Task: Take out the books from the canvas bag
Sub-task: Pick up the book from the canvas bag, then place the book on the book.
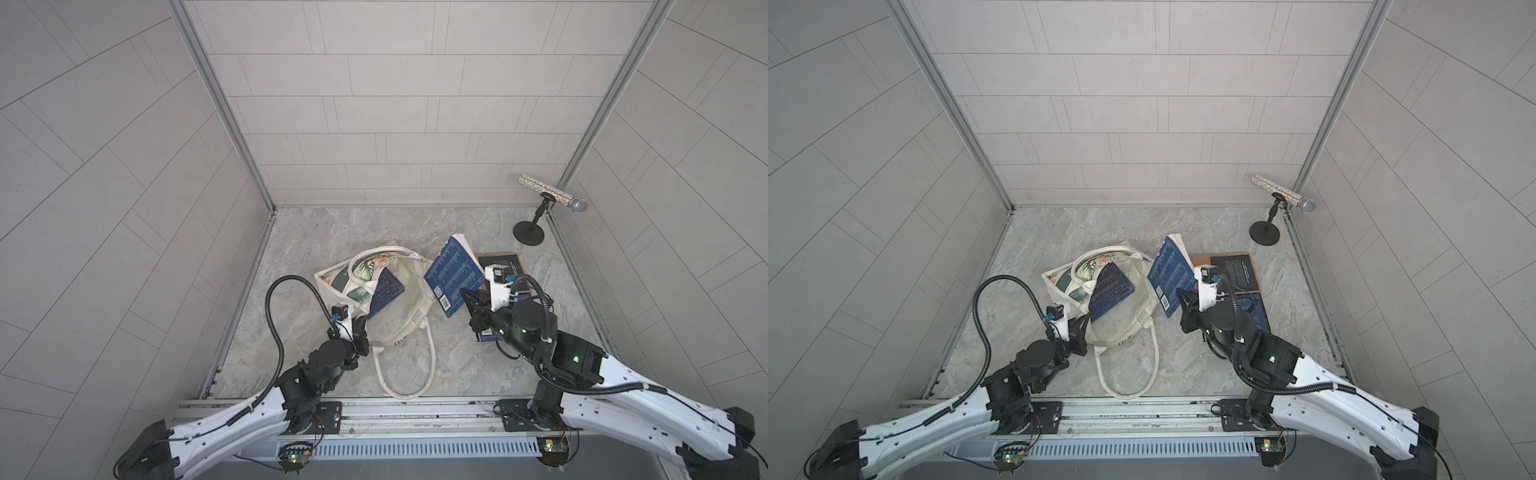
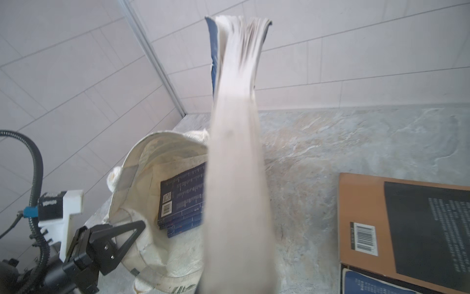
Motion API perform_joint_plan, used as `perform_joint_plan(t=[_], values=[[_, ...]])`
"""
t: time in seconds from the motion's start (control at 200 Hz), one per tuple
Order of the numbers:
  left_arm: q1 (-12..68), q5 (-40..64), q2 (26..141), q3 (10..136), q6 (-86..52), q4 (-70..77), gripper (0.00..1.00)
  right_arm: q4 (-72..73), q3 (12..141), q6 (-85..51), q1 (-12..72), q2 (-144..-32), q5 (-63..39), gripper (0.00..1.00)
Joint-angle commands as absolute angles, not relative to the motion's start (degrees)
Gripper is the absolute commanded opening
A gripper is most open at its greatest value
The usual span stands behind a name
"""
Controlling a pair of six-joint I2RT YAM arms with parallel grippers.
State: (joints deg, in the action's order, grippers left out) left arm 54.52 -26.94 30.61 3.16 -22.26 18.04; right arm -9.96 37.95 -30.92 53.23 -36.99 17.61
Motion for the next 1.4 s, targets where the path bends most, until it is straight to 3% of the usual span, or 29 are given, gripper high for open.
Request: perform_joint_plan(t=[0.0,0.32,0.806,1.396], values=[[54.3,-29.5,30.1,3.2,-22.4,17.7,0.0,-11.4,37.5,-32.3,51.9,-33.5,25.0,0.0],[54.3,-29.2,30.4,3.3,-22.6,17.6,0.0,-17.0,32.4,-41.1,45.3,-26.4,30.9,0.0],[54.3,-28.2,32.6,3.9,-22.7,18.2,0.0,-18.2,21.3,-57.2,38.1,-18.3,28.0,0.0],[54.3,-27.9,32.6,4.1,-22.8,18.0,0.0,-19.5,13.2,-69.3,35.2,-18.5,22.0,0.0]])
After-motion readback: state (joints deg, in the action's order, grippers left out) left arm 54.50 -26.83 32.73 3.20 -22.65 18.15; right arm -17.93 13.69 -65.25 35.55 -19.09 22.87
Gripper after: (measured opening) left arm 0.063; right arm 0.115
